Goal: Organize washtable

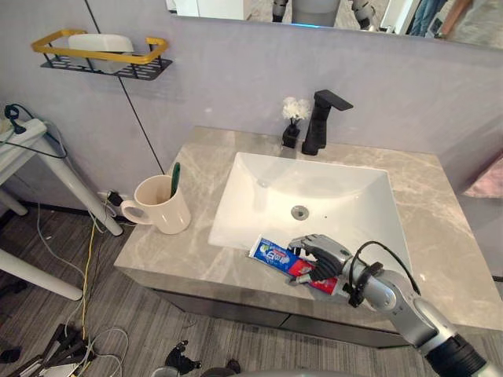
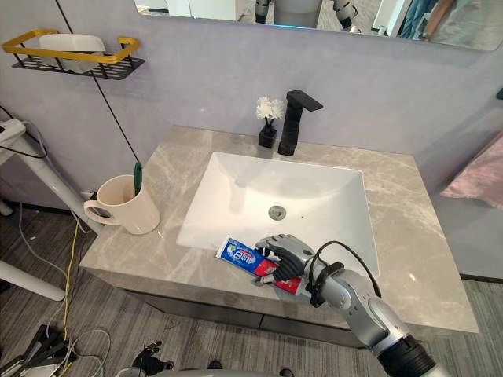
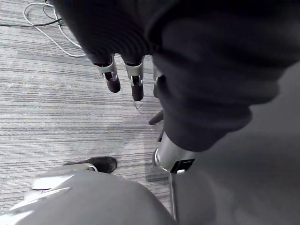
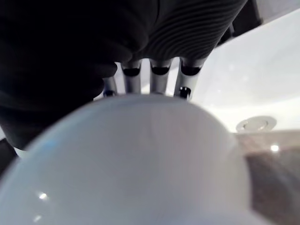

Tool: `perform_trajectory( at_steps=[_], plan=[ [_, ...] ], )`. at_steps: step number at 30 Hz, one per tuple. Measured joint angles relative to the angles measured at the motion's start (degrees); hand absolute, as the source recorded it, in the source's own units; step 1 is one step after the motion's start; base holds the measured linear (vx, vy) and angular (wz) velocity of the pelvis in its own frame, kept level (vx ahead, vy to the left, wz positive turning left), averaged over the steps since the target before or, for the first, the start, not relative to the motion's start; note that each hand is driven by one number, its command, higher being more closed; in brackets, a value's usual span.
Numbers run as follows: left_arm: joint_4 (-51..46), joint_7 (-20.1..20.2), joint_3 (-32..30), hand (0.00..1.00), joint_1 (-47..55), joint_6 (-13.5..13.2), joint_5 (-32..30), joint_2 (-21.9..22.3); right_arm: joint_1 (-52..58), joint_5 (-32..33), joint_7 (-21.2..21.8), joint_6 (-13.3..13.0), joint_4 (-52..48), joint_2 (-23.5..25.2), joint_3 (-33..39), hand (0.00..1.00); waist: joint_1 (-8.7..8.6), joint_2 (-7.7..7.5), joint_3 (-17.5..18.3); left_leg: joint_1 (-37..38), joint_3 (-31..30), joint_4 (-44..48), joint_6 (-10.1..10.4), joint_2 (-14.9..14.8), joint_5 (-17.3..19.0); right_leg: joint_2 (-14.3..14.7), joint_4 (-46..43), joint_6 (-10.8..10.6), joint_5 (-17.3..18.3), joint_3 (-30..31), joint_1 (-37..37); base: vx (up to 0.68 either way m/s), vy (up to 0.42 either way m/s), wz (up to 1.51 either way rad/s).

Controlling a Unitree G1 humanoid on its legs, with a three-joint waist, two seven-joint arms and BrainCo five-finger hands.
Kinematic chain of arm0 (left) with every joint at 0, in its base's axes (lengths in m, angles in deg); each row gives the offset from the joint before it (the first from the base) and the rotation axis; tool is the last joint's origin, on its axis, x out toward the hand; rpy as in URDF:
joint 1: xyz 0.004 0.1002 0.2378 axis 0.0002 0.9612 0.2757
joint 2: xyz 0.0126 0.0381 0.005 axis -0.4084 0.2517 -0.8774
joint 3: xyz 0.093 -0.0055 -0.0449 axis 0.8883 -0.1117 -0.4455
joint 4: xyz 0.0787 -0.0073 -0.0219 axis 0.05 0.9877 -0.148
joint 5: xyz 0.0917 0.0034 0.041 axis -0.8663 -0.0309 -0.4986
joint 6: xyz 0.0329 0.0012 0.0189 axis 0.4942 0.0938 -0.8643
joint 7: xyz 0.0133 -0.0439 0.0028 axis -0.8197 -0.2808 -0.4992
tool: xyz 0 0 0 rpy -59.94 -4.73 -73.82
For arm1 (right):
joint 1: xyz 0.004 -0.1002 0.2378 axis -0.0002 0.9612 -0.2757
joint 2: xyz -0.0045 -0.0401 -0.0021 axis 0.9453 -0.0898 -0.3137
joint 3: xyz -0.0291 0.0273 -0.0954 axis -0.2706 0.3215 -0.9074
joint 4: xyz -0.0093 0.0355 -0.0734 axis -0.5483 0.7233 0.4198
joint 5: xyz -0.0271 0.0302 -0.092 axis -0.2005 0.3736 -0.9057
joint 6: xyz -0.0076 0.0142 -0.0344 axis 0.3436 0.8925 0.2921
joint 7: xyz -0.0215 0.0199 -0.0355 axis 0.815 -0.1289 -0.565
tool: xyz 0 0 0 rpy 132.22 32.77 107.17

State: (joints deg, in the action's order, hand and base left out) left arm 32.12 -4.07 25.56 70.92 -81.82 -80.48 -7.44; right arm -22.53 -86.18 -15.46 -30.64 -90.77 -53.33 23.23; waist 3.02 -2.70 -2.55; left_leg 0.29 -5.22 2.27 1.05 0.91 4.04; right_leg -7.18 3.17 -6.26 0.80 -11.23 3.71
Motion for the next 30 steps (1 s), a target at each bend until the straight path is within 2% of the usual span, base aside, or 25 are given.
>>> perform_trajectory(
  at_steps=[2,13,18,22,25,27,28,30],
  plan=[
    [-0.3,0.12,0.0,0.0,-0.15,-0.02,0.08,0.03,-0.11,0.01,0.17,0.06,0.07,-0.05,0.54,1.0,1.0,-0.14,0.05,-0.12,-0.12,-0.01,0.0,0.0,0.0,0.01,0.13,0.0,0.0,-0.16,-0.02,0.0,0.0,0.04],
    [-0.28,0.13,-0.22,0.0,0.17,-0.03,1.81,-0.07,-0.8,0.62,0.67,0.44,0.09,-0.13,0.69,1.0,0.94,-0.46,0.1,-0.23,-0.47,-0.04,0.0,0.02,-0.02,0.02,0.17,0.0,0.0,-0.89,0.03,0.0,0.0,0.0],
    [-0.28,-0.14,-3.22,0.0,0.77,-0.04,3.11,-0.03,-0.08,1.31,-0.71,0.46,-0.12,0.53,1.84,1.0,0.92,-0.5,0.07,-0.24,-0.45,-0.15,0.0,0.01,-0.02,0.03,0.19,0.0,0.0,-0.89,-0.02,0.0,0.0,0.0],
    [-0.94,-1.42,-9.78,0.0,2.1,-0.15,6.01,0.94,2.94,1.82,-2.45,0.68,-0.49,1.51,5.54,1.0,0.93,-0.57,0.01,-0.45,-0.49,-0.18,0.0,0.0,-0.02,0.03,0.27,0.0,0.0,-0.97,-0.11,0.0,0.0,0.0],
    [-5.43,-3.18,-17.96,0.0,4.51,-0.42,8.21,0.84,6.34,2.37,-4.01,0.69,-4.22,1.93,9.01,1.0,0.89,-0.33,-0.08,-0.6,-0.58,-0.18,0.0,-0.07,-0.02,0.06,0.29,0.0,0.02,-1.02,-0.09,0.0,0.0,0.0],
    [-15.31,-5.15,-25.25,0.0,7.34,-0.62,9.39,0.87,9.2,4.41,-5.26,0.29,-8.97,3.59,12.41,1.0,0.94,-0.18,-0.06,-0.76,-0.71,-0.17,0.01,-0.11,-0.02,0.09,0.24,0.07,0.09,-1.11,-0.09,0.0,0.0,0.0],
    [-16.77,-5.33,-26.28,0.0,7.5,-0.72,9.6,0.9,9.45,4.62,-5.35,0.24,-9.54,3.83,12.79,1.0,0.95,-0.17,-0.06,-0.77,-0.73,-0.17,0.01,-0.11,-0.02,0.09,0.2,0.07,0.1,-1.15,-0.1,-0.01,0.002,0.06],
    [-29.67,-7.8,-33.18,0.0,9.85,-1.73,10.98,1.0,10.93,5.82,-6.66,-0.28,-13.97,5.73,15.43,1.0,1.07,0.02,0.02,-0.8,-0.92,-0.18,0.02,-0.05,-0.01,0.0,-0.11,0.17,0.36,-1.24,-0.13,0.0,0.002,0.04]
  ],
)
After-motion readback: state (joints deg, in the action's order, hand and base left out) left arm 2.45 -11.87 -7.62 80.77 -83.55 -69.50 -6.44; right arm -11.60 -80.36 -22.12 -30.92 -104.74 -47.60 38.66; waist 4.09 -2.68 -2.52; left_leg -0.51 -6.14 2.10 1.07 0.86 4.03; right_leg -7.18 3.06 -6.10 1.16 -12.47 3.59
